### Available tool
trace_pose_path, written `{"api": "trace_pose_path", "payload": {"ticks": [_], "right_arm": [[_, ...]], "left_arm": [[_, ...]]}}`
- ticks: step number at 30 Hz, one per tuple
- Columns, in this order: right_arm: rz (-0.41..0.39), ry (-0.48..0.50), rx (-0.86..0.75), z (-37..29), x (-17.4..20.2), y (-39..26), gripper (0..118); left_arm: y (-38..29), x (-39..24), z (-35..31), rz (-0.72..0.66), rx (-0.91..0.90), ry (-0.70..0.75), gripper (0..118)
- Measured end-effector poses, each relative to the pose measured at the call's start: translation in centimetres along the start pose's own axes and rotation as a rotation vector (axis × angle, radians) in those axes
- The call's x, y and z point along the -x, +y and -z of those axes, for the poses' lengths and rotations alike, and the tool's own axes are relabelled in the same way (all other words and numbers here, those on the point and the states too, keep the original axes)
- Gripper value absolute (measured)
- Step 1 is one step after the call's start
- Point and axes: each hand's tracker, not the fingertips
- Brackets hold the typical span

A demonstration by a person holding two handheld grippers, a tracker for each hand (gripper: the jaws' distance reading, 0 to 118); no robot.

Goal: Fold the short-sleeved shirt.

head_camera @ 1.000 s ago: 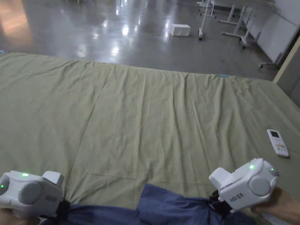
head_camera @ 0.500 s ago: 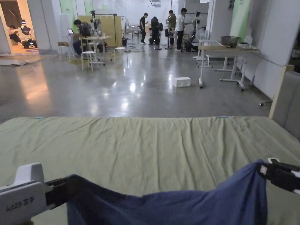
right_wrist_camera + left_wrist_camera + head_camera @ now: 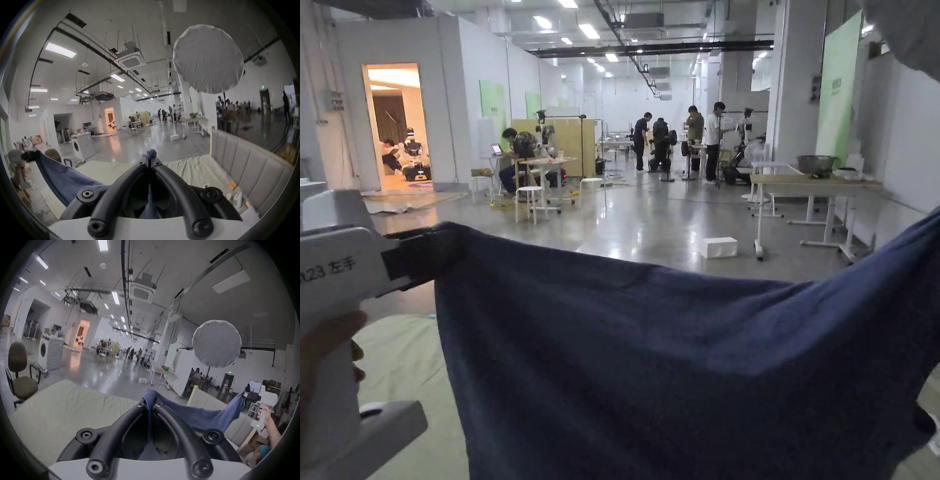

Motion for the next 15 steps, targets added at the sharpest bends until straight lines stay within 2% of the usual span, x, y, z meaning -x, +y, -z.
{"api": "trace_pose_path", "payload": {"ticks": [1,4,5,7,8,9,12,13,15], "right_arm": [[-0.030,0.004,-0.010,-0.7,2.6,1.1,2],[-0.133,-0.042,-0.022,-0.5,4.0,2.7,2],[-0.179,-0.032,-0.076,-0.1,3.6,2.8,2],[-0.125,-0.015,-0.057,0.3,3.8,3.0,2],[-0.133,-0.018,-0.070,0.6,4.1,3.2,2],[-0.156,-0.033,-0.069,-1.0,6.6,3.2,2],[-0.226,-0.099,-0.106,-1.1,8.5,3.1,2],[-0.208,-0.127,-0.099,-0.2,6.6,3.0,2],[-0.209,-0.133,-0.096,0.1,7.0,3.0,2]], "left_arm": [[0.8,-0.2,-0.1,0.025,-0.017,0.027,5],[2.2,0.1,-0.1,0.015,-0.016,0.053,5],[2.6,0.3,-0.1,0.012,-0.022,0.056,5],[2.5,-0.1,-0.1,0.012,-0.041,0.077,5],[2.6,0.0,0.0,0.012,-0.043,0.082,5],[2.7,0.1,0.2,0.014,-0.043,0.087,5],[2.0,-0.2,0.0,0.062,-0.070,0.162,5],[1.9,-0.1,0.1,0.044,-0.075,0.152,5],[1.9,0.7,0.4,0.019,-0.073,0.156,5]]}}
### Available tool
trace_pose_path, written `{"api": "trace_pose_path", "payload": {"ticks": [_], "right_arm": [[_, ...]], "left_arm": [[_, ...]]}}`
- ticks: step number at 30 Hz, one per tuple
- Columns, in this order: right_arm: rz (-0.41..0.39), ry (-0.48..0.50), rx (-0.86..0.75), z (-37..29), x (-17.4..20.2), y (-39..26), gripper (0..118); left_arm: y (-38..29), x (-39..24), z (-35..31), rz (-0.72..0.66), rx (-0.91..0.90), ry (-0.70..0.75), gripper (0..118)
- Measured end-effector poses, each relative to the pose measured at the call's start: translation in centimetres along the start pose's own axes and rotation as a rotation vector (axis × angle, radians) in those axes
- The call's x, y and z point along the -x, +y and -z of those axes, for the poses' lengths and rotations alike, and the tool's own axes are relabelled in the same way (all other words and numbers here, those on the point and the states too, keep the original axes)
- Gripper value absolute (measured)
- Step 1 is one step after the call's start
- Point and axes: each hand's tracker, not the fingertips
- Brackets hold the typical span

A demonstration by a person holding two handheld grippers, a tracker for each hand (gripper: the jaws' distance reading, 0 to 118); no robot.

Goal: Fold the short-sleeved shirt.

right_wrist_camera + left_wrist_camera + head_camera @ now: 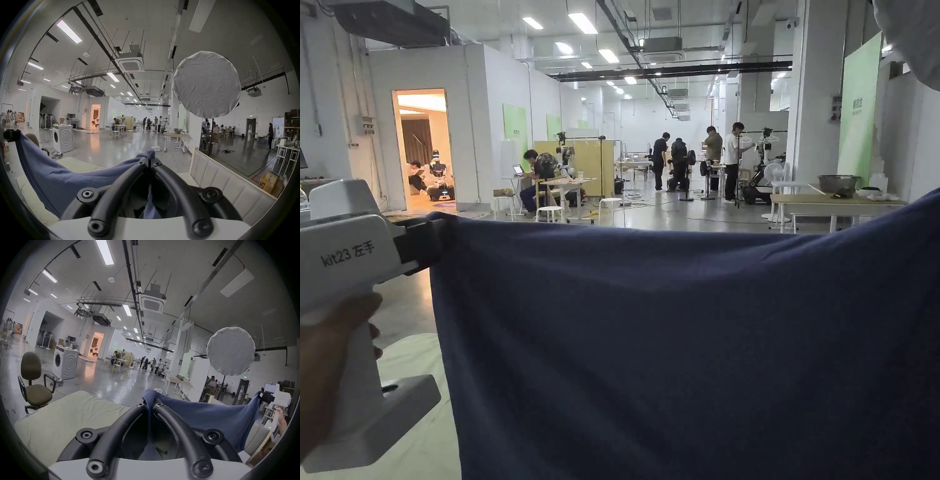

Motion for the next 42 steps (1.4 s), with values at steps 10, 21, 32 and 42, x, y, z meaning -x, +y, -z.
{"api": "trace_pose_path", "payload": {"ticks": [10,21,32,42], "right_arm": [[-0.025,-0.023,-0.007,2.3,-1.5,0.5,2],[-0.108,-0.071,0.011,6.7,-1.1,0.8,2],[-0.087,-0.064,0.008,15.2,0.1,0.6,2],[-0.030,-0.099,0.002,23.3,1.1,0.0,2]], "left_arm": [[0.3,0.2,1.4,0.027,-0.008,0.033,5],[0.4,-0.1,6.7,0.105,0.034,0.020,5],[-0.3,-0.8,15.4,0.133,0.070,0.046,5],[-1.4,-1.5,22.3,0.158,0.072,0.116,5]]}}
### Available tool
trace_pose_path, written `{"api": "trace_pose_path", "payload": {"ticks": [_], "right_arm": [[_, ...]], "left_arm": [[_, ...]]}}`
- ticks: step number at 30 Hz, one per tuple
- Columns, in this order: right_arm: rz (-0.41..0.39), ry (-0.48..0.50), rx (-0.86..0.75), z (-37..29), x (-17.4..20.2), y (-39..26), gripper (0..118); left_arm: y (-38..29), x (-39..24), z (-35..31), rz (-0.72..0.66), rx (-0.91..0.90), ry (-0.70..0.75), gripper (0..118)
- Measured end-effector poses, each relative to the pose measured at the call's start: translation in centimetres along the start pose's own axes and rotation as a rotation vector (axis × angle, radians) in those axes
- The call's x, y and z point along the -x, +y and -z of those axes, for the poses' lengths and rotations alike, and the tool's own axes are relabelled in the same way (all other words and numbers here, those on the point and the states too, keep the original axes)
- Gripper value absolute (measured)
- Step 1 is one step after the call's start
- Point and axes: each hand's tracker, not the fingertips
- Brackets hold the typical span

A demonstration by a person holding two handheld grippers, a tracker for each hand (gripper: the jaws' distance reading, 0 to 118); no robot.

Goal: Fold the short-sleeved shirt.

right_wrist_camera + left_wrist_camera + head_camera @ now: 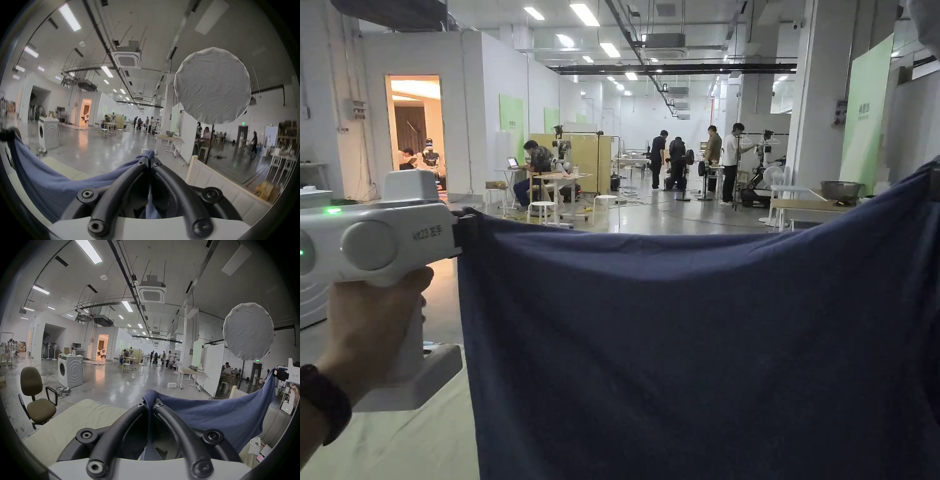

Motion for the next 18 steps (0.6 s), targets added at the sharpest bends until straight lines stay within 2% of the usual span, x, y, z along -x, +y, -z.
{"api": "trace_pose_path", "payload": {"ticks": [1,2,6,8,11,14,17,18], "right_arm": [[0.023,0.003,0.000,0.5,0.1,-0.4,2],[0.017,-0.005,0.020,1.2,0.3,-0.7,2],[-0.033,-0.045,0.053,3.5,1.3,-1.8,2],[-0.003,-0.022,0.061,4.5,1.5,-2.5,2],[-0.025,-0.041,0.047,5.1,2.1,-3.1,2],[0.040,-0.011,0.111,6.1,2.1,-4.7,2],[0.051,0.017,0.116,6.4,2.2,-7.1,2],[0.086,0.012,0.175,6.6,2.3,-8.9,2]], "left_arm": [[-0.4,0.2,1.5,-0.004,-0.011,-0.010,5],[-0.8,0.0,2.5,0.039,0.024,0.005,5],[-2.2,-0.3,5.7,0.020,0.049,0.005,5],[-2.4,-0.4,6.6,0.001,0.048,0.006,5],[-3.2,-1.3,7.4,0.047,0.059,0.023,5],[-3.7,-0.8,7.7,0.033,0.062,0.019,5],[-5.9,-0.3,8.2,0.005,0.087,0.010,5],[-7.1,-0.1,8.5,0.006,0.111,0.013,5]]}}
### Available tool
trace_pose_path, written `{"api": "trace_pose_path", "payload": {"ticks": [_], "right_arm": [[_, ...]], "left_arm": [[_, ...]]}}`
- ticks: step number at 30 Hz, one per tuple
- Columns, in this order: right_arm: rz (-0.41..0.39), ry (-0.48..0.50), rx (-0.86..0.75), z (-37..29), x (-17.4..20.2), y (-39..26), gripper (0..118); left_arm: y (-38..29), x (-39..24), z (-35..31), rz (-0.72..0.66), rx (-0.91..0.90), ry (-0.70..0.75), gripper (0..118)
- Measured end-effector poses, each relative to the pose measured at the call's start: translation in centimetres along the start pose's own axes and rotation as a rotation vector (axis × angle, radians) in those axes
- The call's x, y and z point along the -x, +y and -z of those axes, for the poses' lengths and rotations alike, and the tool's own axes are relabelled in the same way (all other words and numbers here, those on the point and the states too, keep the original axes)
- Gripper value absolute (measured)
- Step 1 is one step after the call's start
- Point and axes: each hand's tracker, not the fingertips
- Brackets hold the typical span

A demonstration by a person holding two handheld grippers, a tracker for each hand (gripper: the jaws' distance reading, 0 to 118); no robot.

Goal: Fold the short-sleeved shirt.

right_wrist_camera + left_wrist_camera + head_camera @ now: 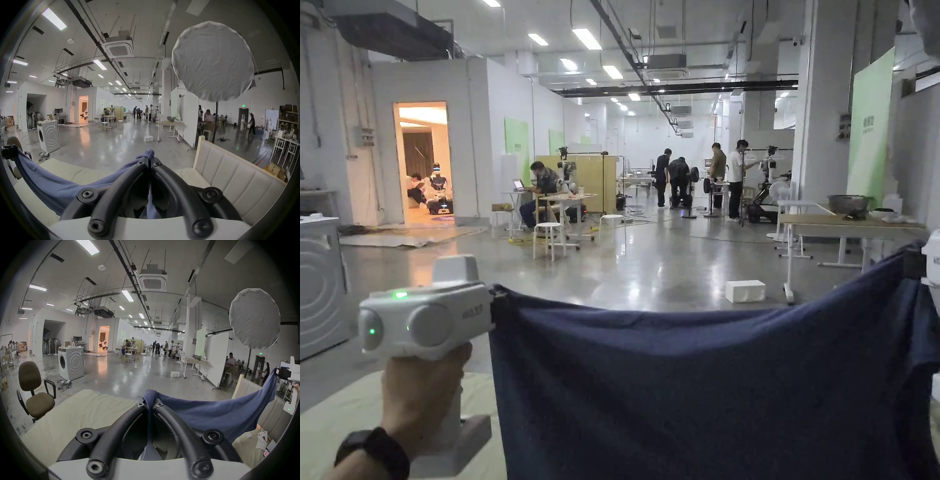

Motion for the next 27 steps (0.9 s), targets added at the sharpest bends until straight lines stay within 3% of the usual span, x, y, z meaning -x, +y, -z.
{"api": "trace_pose_path", "payload": {"ticks": [8,14,16,21,25,27], "right_arm": [[0.026,0.053,0.129,-3.6,-1.1,-13.6,2],[0.058,0.097,0.129,-13.8,-3.3,-20.8,2],[0.067,0.108,0.167,-17.7,-4.0,-23.2,2],[0.143,0.100,0.271,-28.1,-4.9,-29.7,2],[0.137,0.074,0.366,-33.9,-4.6,-34.2,2],[0.093,0.080,0.424,-35.7,-4.5,-36.1,2]], "left_arm": [[-10.9,2.9,-1.4,-0.118,0.164,-0.041,5],[-18.9,4.3,-11.6,-0.061,0.165,-0.081,5],[-22.2,6.1,-14.6,-0.134,0.151,-0.107,5],[-29.4,7.4,-24.3,-0.125,0.184,-0.033,5],[-34.0,8.3,-29.3,-0.094,0.288,-0.057,5],[-35.1,7.5,-31.6,-0.058,0.341,-0.059,5]]}}
